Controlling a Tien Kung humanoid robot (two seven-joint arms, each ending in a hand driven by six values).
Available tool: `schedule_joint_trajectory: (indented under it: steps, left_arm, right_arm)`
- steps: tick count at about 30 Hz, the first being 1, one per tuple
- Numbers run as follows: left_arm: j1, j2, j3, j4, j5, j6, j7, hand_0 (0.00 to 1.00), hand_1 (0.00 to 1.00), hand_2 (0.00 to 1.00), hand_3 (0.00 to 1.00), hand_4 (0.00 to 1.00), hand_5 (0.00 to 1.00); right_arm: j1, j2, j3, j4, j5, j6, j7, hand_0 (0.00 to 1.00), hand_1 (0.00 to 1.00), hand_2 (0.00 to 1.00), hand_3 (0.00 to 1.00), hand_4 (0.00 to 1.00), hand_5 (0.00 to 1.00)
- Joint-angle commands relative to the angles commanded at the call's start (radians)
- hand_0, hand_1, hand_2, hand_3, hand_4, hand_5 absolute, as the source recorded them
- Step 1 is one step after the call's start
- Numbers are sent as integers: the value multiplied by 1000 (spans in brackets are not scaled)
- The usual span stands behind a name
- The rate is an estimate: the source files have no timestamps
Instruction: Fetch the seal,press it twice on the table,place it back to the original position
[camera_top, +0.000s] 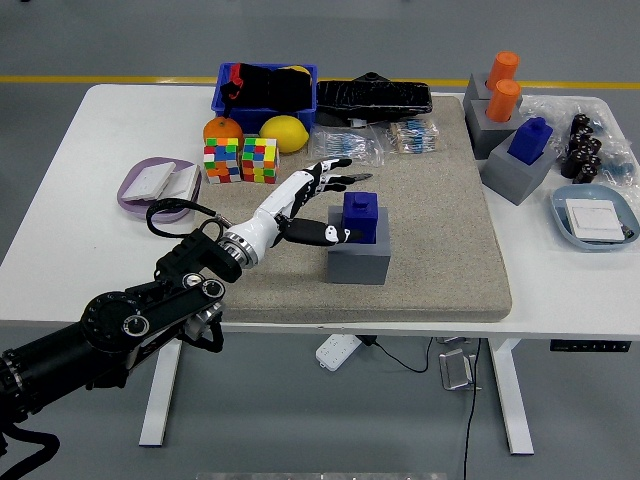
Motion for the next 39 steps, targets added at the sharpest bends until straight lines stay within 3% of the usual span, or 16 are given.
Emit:
schedule_joint_trajectory:
  steps: [16,39]
  left_arm:
    - [-26,-24,48,29,-21,11,-3,900,777,742,916,942,2]
    - [-70,-27,108,69,-38,46,-13,883,736,714,890,907,2]
  right_arm:
    - [1,0,-4,0,2,0,0,883,746,727,750,856,537]
    - [3,-3,-8,0,8,0,0,883,747,727,751,858,537]
